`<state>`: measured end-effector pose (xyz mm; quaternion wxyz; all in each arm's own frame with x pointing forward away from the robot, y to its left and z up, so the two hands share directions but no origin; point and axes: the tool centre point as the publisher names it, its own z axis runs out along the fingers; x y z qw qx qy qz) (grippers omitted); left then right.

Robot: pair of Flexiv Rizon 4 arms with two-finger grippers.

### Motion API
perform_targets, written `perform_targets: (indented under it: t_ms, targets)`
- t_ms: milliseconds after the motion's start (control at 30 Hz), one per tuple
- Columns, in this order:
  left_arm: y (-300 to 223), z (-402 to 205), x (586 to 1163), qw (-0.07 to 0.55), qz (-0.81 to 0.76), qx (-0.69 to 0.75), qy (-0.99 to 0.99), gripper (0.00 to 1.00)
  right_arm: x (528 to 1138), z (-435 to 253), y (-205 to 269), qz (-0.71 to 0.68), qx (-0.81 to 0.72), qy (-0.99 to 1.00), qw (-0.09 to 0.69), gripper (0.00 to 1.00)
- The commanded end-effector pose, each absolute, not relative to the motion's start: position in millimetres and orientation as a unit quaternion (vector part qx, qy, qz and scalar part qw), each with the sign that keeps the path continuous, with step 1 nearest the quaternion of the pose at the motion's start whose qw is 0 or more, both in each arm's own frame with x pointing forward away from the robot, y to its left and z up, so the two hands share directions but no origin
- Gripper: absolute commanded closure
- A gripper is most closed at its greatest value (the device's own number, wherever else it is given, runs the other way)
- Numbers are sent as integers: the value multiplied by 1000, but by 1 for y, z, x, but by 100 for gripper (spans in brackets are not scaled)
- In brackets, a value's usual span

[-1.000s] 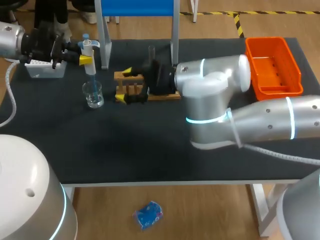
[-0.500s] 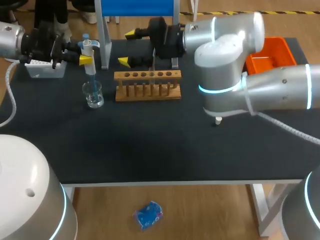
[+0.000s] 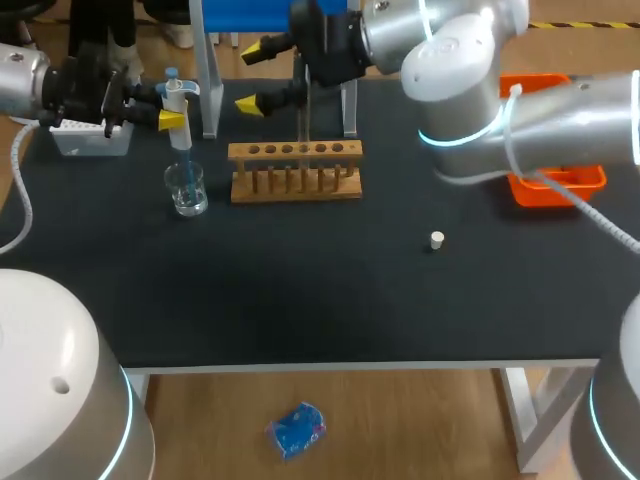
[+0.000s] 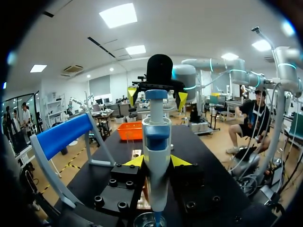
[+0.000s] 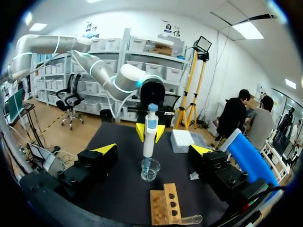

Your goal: Invert the test tube, pick up the pipette, mount the tip to pipette, aspirate from beaker and dispense into the tube, eject the tip, return the pipette, and cap with the stopper.

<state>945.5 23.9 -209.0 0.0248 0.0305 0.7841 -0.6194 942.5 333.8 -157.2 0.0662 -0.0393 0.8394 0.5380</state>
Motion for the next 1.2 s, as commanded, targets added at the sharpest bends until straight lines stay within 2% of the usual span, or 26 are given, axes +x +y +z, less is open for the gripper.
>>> perform_targets:
  t_ms: [33, 300, 533, 1033, 1067, 1133, 1167, 1200]
  targets:
    - [24, -208, 944, 26, -619, 30, 785, 100, 945, -153, 332, 496, -91, 864, -19, 0]
    - [24, -208, 944, 26, -619, 30, 785, 100, 938, -159, 336, 494, -95, 864, -28, 0]
    - [24, -208, 944, 26, -619, 30, 785, 100, 938, -147, 345, 499, -94, 862, 17, 0]
    - [24, -208, 944, 26, -619, 30, 785, 100, 943, -134, 369, 505, -101, 857, 20, 0]
    - [24, -208, 944, 26, -619, 30, 785, 100, 944, -132, 371, 505, -105, 857, 20, 14]
    - [24, -208, 944, 26, -619, 30, 785, 100, 945, -128, 374, 505, -109, 856, 20, 54]
    - [24, -208, 944, 26, -619, 30, 785, 100, 945, -126, 376, 505, -111, 856, 19, 69]
    - [24, -208, 944, 26, -619, 30, 785, 100, 946, -124, 377, 505, -113, 855, 19, 76]
